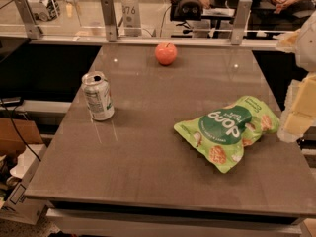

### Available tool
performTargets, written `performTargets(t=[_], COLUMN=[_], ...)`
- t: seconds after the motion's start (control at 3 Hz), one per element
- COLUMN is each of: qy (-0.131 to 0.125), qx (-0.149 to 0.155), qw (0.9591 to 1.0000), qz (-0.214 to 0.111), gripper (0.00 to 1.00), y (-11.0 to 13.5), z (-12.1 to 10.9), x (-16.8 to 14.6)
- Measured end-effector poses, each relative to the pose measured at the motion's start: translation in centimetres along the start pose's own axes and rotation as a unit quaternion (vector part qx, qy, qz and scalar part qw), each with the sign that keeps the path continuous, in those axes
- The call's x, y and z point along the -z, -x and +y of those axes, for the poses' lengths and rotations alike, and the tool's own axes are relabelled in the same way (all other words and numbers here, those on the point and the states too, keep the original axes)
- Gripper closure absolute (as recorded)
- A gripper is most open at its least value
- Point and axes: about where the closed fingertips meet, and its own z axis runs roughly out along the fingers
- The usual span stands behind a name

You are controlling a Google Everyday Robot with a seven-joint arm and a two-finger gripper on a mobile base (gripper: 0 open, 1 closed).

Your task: Move green rice chip bag near apple

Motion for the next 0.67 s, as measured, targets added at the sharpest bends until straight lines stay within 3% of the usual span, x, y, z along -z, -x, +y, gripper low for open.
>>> performTargets(t=[0.67], qy=[0.009], qx=[0.018], qw=[0.9998], qz=[-0.004], gripper=[0.0], y=[0.4], z=[-0.1], x=[-1.1])
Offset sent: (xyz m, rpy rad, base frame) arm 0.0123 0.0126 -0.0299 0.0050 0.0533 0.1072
